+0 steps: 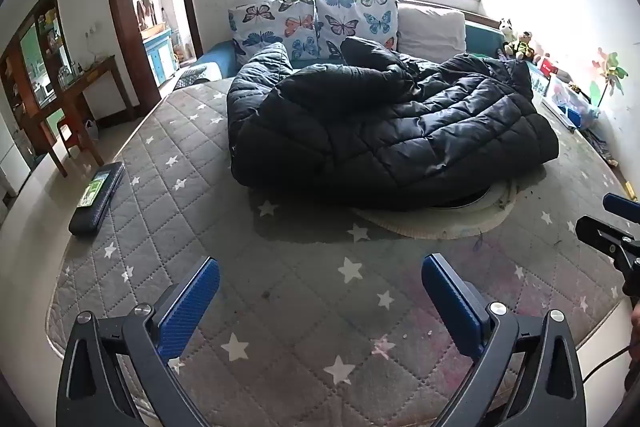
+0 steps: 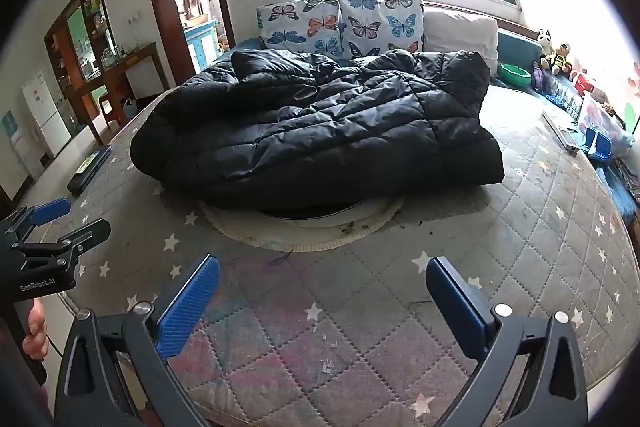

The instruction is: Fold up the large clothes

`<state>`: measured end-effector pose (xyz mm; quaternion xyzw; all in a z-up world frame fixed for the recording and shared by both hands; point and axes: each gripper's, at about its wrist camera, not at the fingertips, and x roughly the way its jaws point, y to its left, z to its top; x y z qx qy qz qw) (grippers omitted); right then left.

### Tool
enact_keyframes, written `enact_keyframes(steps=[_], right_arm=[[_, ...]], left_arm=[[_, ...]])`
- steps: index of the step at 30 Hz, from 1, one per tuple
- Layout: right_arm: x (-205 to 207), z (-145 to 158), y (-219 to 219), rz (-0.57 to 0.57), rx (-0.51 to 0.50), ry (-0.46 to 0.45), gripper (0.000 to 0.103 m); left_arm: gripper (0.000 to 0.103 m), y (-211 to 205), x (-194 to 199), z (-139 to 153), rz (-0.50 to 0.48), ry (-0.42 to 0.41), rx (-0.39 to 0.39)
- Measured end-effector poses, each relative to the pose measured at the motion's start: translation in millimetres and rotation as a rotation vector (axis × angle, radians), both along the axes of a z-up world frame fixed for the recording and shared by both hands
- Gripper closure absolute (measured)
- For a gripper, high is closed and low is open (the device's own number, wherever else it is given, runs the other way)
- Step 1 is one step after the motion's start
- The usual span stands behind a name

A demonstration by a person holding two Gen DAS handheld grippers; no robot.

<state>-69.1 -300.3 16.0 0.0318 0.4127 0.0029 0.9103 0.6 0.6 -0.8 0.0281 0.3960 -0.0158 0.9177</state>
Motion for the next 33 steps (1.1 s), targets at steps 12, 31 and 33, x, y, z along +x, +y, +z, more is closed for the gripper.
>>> enact_keyframes(steps=[12, 31, 33], right_arm=[[1.1, 0.4, -1.1, -0.005, 0.004, 0.001, 0.0], [3.2, -2.4, -1.7, -0.008, 0.008, 0.008, 0.0], [5.6, -3.5, -5.3, -0.007, 0.014, 0.01, 0.0]], left_arm=[[0.0, 1.4, 4.6, -7.3, 0.004, 0.041, -0.025], [0.0, -2.1, 8.5, -10.6, -0.007, 0.049, -0.014], [0.0, -2.4, 9.6, -10.8, -0.006, 0.051, -0.014]])
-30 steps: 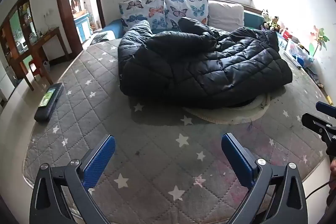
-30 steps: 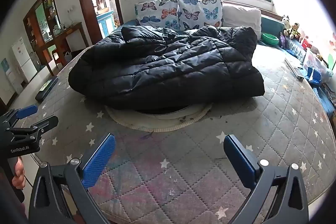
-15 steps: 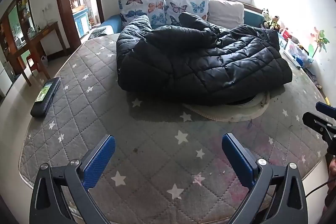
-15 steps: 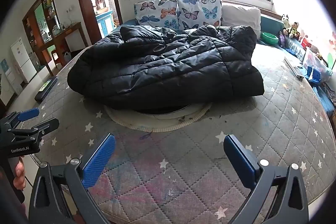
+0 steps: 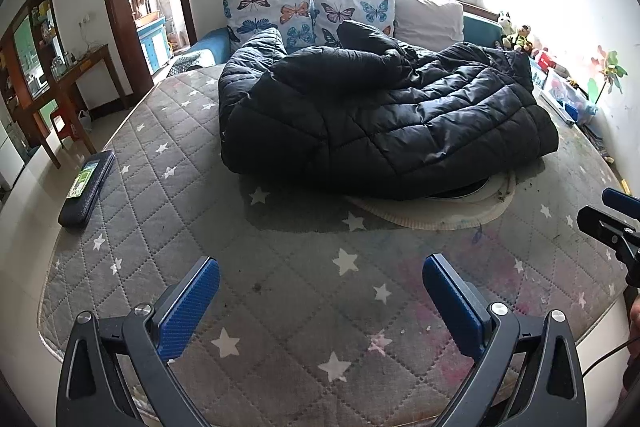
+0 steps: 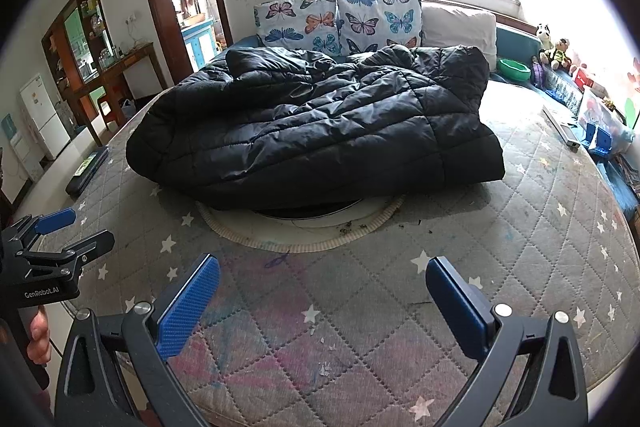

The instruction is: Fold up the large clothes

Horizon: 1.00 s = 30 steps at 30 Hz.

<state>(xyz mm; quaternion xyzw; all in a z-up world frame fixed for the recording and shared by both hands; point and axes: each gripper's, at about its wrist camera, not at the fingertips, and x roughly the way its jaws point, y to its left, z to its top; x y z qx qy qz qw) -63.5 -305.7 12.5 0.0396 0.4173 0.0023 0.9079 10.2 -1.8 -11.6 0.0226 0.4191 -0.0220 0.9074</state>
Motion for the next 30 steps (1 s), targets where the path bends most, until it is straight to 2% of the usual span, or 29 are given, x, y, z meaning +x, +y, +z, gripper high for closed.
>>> enact_keyframes(steps=[30], right_arm=[[12.8, -6.7, 0.2, 0.011, 0.012, 0.029, 0.0]], left_arm=[[0.0, 2.7, 17.0, -9.5, 0.005, 0.033, -0.002]])
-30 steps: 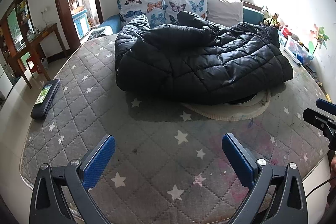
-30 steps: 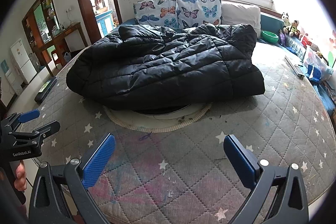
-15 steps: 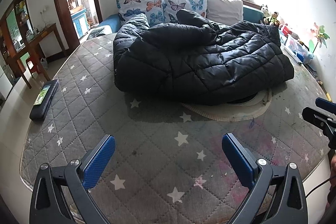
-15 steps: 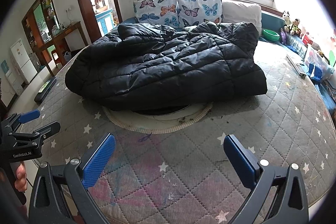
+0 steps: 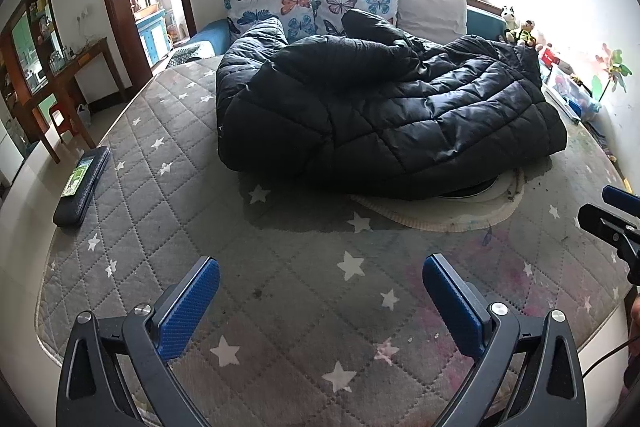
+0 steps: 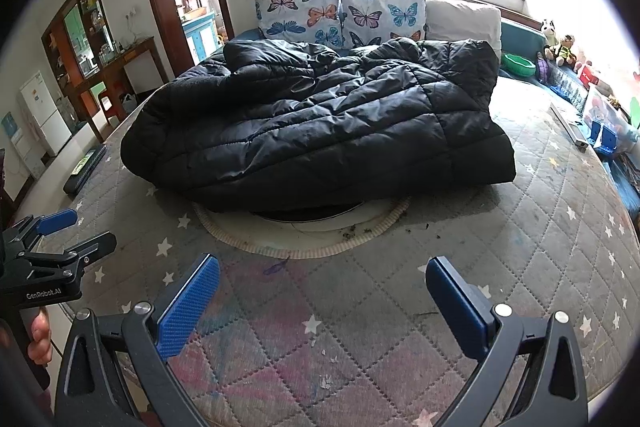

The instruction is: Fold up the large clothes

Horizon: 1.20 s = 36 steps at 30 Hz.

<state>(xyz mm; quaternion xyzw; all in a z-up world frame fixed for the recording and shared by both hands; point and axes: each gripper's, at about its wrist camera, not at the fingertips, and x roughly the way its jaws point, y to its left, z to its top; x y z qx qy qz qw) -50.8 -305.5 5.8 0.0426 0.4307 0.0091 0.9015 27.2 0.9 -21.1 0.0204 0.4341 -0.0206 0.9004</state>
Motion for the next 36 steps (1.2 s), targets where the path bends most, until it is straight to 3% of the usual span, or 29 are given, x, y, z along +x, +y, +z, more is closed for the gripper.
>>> enact_keyframes(steps=[25, 36], right_arm=[[27.0, 7.3, 2.7, 0.076, -0.029, 0.013, 0.0], [75.7, 30.3, -13.1, 0.171, -0.06, 0.018, 0.0]], left_arm=[[0.0, 2.2, 35.5, 13.4, -0.049, 0.004, 0.028], [0.0, 4.1, 93.5, 55.5, -0.15, -0.045, 0.026]])
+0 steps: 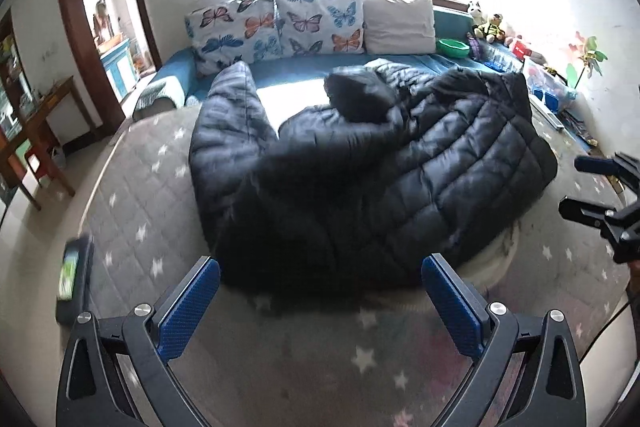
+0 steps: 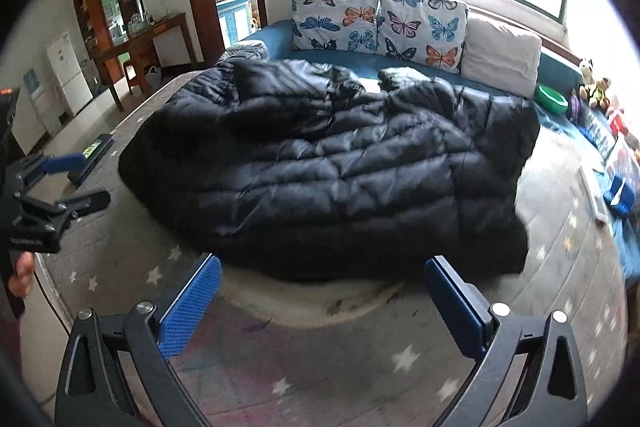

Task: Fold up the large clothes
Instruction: 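Reach both grippers into the black jacket and close on its fabric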

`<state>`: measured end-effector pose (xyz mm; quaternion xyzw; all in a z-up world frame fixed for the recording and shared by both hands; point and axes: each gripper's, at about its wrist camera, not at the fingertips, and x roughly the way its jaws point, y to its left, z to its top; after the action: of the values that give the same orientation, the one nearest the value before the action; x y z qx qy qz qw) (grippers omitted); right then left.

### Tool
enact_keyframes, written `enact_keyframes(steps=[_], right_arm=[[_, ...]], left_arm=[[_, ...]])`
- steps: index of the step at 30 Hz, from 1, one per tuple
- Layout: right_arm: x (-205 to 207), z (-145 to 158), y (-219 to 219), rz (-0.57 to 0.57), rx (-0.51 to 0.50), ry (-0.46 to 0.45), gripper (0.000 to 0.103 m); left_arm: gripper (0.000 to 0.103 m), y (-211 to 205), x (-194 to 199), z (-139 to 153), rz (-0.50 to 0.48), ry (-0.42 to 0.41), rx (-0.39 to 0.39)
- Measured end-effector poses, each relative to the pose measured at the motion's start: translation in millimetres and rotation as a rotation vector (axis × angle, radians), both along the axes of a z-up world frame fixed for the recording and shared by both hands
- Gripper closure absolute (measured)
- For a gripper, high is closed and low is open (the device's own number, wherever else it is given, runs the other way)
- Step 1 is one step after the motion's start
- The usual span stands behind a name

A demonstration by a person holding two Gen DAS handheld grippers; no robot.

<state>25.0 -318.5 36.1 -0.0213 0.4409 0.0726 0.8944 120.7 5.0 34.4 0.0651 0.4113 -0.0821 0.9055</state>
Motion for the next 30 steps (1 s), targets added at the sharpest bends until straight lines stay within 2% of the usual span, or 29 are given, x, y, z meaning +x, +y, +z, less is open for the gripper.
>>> enact_keyframes(steps=[7, 11, 19, 22, 25, 27, 28, 29, 30], right_arm=[[76.8, 19.3, -22.9, 0.063, -0.024, 0.009, 0.0], [123.6, 14.8, -28.9, 0.103, -0.02, 0.037, 0.0], [220.5, -28.8, -19.6, 0.194, -0.031, 0.15, 0.0], [243.4, -44.5, -15.5, 0.222, -0.043, 0.178, 0.0], [266.4, -58.8, -15.3, 0.239, -0.009, 0.212, 0.0], [280.9, -66.0, -16.7, 0.243, 0.026, 0.231, 0.0], [288.5, -69.9, -18.7, 0.242, 0.057, 0.253, 0.003], [291.8, -71.8, -21.8, 0.239, 0.084, 0.275, 0.008], [295.5, -75.2, -22.2, 0.232, 0.101, 0.296, 0.023]], left_arm=[[0.0, -23.5, 60.1, 17.2, -0.118, -0.026, 0.052], [0.0, -33.2, 87.7, 21.8, -0.188, -0.064, 0.07], [0.0, -34.8, 125.5, 0.7, -0.344, -0.007, 0.059], [0.0, -33.4, 135.8, -12.4, -0.378, 0.012, 0.069], [0.001, -31.3, 147.5, -23.3, -0.401, 0.039, 0.054], [0.007, -28.8, 156.1, -29.0, -0.419, 0.056, 0.036], [0.015, -27.5, 161.1, -31.6, -0.427, 0.07, 0.014], [0.022, -26.5, 164.2, -33.5, -0.426, 0.081, -0.001], [0.033, -24.7, 168.2, -35.2, -0.427, 0.097, -0.02]])
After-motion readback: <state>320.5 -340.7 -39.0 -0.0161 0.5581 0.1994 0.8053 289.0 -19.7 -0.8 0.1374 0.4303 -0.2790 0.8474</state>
